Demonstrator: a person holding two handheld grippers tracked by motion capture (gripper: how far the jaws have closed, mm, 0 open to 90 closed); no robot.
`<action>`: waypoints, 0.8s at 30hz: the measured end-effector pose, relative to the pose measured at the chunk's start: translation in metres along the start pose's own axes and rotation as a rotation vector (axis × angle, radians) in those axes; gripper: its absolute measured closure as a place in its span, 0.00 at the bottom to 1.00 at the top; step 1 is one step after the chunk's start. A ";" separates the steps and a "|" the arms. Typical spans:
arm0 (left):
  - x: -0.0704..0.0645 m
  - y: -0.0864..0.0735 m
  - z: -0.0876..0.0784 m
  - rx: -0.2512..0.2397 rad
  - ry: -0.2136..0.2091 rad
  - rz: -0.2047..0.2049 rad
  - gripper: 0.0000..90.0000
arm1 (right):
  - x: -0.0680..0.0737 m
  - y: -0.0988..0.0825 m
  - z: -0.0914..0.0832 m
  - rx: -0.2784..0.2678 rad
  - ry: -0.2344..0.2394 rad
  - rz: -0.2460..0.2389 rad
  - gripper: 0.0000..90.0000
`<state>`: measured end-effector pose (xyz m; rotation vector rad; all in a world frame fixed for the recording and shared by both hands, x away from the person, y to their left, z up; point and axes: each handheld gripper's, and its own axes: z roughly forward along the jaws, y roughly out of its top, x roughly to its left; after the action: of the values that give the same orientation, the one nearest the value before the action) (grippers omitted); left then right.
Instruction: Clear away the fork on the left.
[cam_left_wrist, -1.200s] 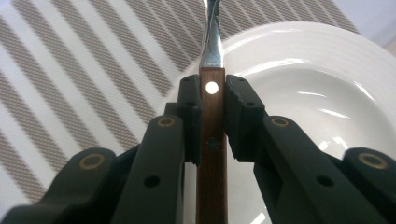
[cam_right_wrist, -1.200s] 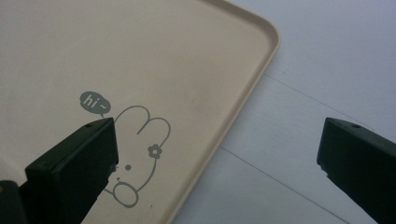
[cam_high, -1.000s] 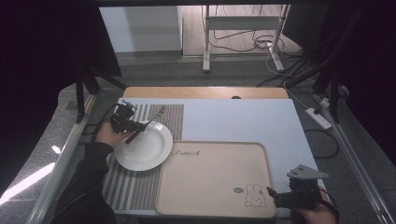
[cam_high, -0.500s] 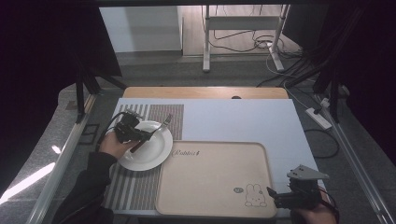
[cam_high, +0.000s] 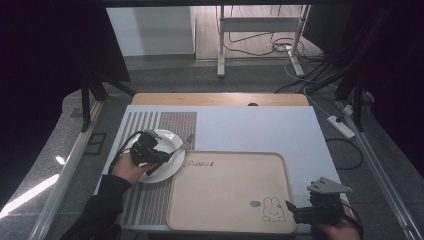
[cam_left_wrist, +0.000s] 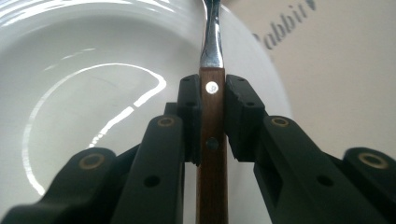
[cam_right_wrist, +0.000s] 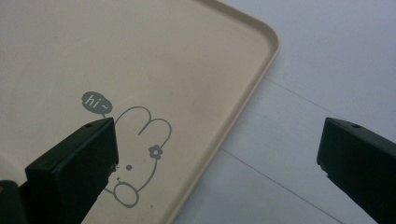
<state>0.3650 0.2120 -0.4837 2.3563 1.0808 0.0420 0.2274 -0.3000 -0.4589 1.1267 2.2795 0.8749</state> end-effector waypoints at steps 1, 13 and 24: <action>-0.007 -0.001 0.001 0.001 -0.006 0.008 0.85 | 0.000 0.000 0.000 0.000 0.000 0.000 0.00; -0.044 -0.001 0.007 0.011 -0.059 0.058 0.85 | 0.001 0.000 0.000 -0.001 0.000 -0.007 0.00; -0.086 -0.001 0.025 0.047 -0.075 0.100 0.85 | 0.002 0.000 0.000 -0.002 0.000 -0.019 0.00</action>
<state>0.3124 0.1395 -0.4892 2.4325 0.9371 -0.0355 0.2263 -0.2985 -0.4591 1.1022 2.2853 0.8695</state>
